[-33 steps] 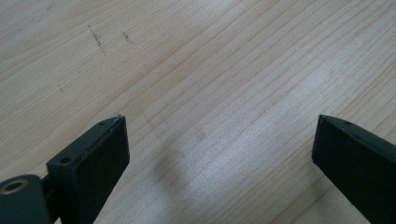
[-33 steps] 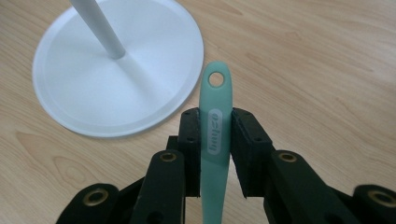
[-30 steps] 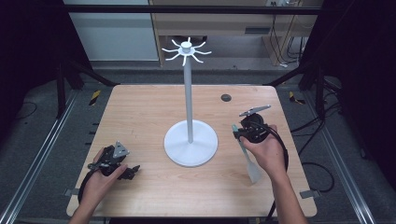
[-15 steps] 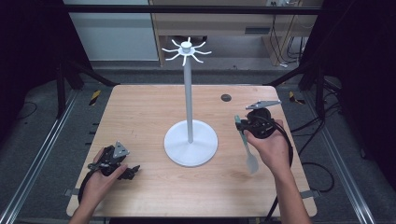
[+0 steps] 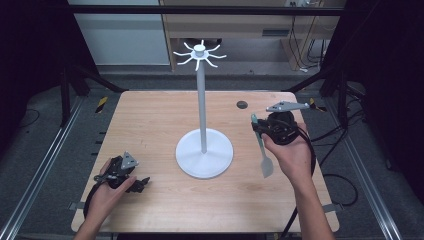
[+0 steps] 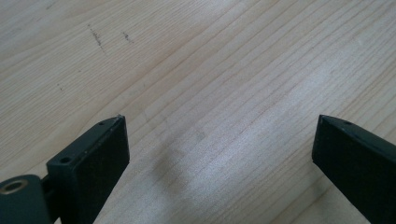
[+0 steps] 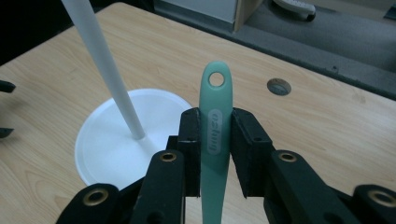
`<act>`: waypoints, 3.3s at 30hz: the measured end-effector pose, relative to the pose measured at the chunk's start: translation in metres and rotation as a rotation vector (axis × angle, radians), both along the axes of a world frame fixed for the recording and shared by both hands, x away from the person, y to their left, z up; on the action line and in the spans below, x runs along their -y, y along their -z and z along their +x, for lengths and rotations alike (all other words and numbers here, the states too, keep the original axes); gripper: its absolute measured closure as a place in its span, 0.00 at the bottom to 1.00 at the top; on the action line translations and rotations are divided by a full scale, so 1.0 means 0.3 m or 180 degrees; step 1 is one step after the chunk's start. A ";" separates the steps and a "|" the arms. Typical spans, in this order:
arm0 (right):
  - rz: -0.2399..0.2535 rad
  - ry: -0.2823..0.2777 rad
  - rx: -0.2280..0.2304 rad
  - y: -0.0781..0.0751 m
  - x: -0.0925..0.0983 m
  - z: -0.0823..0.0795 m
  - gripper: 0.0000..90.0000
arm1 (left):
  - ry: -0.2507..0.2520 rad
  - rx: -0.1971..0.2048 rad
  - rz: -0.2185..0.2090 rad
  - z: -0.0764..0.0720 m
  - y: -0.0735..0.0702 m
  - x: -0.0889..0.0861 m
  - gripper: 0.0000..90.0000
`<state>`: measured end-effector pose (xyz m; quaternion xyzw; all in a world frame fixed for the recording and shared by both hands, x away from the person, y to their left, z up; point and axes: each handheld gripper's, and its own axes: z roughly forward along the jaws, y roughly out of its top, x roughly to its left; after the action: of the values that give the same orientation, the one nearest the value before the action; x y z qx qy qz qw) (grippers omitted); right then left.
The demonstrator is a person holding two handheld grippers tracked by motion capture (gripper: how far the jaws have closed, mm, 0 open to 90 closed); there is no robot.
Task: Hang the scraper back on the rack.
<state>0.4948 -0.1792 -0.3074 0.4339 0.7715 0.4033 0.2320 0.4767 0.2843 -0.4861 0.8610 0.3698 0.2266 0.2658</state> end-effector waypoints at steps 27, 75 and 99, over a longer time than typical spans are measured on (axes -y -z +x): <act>0.0298 -0.0175 0.0567 -0.184 -0.087 -0.054 0.83 | -0.0004 0.0008 -0.0006 0.001 0.001 -0.001 0.04; 0.0432 -0.0511 0.1046 -0.408 -0.205 -0.120 0.83 | -0.0008 0.0011 -0.0016 0.001 0.001 0.000 0.04; 0.0436 -0.0555 0.1031 -0.435 -0.249 -0.088 0.83 | -0.0014 -0.0016 -0.0025 0.001 0.004 0.000 0.04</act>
<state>0.4684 -0.1045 -0.1768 0.3096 0.7295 0.5380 0.2872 0.4771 0.2841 -0.4872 0.8597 0.3731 0.2236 0.2678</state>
